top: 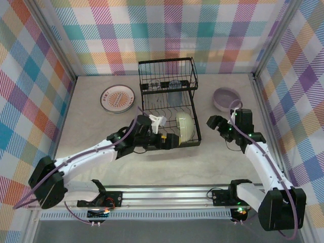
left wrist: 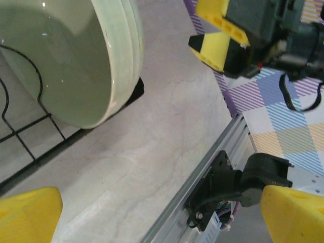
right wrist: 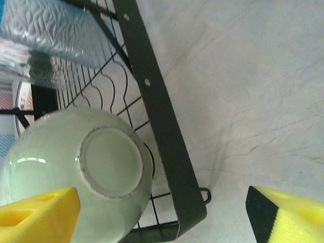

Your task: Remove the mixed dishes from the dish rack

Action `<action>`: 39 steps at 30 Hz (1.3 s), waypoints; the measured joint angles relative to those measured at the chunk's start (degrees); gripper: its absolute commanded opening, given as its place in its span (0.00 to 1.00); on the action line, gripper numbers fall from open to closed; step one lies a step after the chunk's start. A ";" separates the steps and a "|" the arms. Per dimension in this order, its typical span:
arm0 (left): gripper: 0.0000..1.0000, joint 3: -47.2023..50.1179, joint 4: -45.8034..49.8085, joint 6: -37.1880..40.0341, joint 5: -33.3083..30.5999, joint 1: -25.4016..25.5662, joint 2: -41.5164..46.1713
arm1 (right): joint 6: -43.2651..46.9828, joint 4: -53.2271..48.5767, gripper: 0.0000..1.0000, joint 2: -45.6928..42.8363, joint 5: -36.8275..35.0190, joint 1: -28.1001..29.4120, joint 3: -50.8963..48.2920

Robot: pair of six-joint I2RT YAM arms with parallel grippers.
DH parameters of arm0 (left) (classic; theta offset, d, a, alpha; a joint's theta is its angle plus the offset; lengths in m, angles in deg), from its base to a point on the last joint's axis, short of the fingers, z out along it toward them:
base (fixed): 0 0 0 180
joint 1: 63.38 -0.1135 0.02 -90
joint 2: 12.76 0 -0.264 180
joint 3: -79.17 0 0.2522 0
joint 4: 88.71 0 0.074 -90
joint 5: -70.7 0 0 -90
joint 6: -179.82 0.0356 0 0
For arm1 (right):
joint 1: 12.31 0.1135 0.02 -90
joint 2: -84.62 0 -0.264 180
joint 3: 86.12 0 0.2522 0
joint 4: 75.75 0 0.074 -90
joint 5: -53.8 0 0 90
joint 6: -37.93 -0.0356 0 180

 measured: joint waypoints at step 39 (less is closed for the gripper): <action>0.35 -12.17 -16.11 -5.60 9.62 -6.16 -23.21 | 7.76 2.82 0.67 13.88 -0.50 9.29 -2.71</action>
